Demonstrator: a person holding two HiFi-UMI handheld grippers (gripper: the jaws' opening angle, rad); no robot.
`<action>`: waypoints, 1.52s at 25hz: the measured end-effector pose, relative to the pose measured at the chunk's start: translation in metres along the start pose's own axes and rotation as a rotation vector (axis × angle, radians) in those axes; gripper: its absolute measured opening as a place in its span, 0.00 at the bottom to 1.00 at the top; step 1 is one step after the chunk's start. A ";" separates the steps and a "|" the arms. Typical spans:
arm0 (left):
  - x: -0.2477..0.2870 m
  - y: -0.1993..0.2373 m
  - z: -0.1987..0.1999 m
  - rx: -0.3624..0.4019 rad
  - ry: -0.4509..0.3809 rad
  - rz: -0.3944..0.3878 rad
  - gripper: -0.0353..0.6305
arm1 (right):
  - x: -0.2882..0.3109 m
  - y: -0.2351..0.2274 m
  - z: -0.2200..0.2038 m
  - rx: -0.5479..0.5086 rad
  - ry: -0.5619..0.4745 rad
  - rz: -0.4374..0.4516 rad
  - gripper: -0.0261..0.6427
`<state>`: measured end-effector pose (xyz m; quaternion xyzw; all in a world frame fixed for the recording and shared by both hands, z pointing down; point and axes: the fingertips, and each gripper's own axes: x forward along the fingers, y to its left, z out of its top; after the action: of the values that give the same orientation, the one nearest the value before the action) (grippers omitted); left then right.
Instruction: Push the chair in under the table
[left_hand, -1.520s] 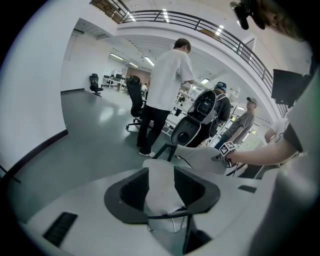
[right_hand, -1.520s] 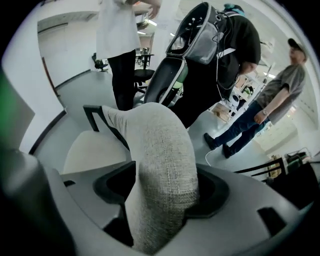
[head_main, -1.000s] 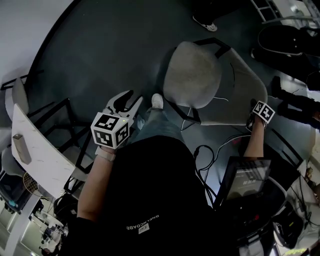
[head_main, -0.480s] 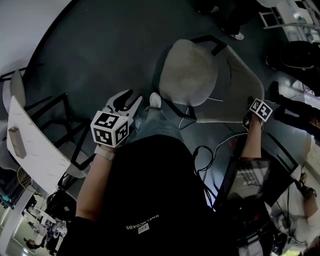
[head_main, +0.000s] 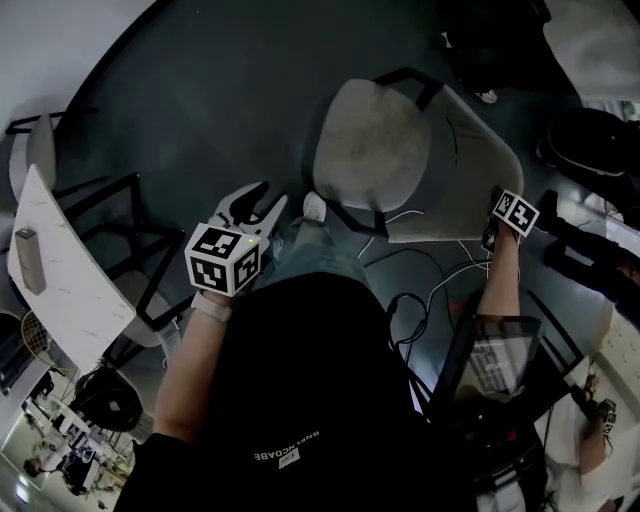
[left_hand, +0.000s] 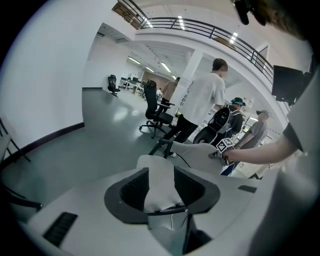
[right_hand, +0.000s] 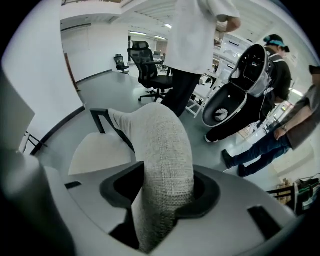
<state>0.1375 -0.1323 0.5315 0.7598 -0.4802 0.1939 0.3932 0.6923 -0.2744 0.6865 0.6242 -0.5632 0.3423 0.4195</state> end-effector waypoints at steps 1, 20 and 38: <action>-0.003 0.004 -0.001 -0.009 -0.004 0.008 0.26 | 0.002 0.006 0.005 -0.009 -0.002 0.005 0.34; -0.053 0.055 -0.027 -0.154 -0.079 0.120 0.27 | 0.013 0.139 0.085 -0.214 -0.050 0.102 0.33; -0.108 0.099 -0.034 -0.261 -0.167 0.218 0.26 | -0.004 0.295 0.111 -0.368 -0.058 0.219 0.30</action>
<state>0.0029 -0.0661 0.5206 0.6592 -0.6116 0.1077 0.4241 0.3944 -0.3779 0.6780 0.4817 -0.6927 0.2591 0.4702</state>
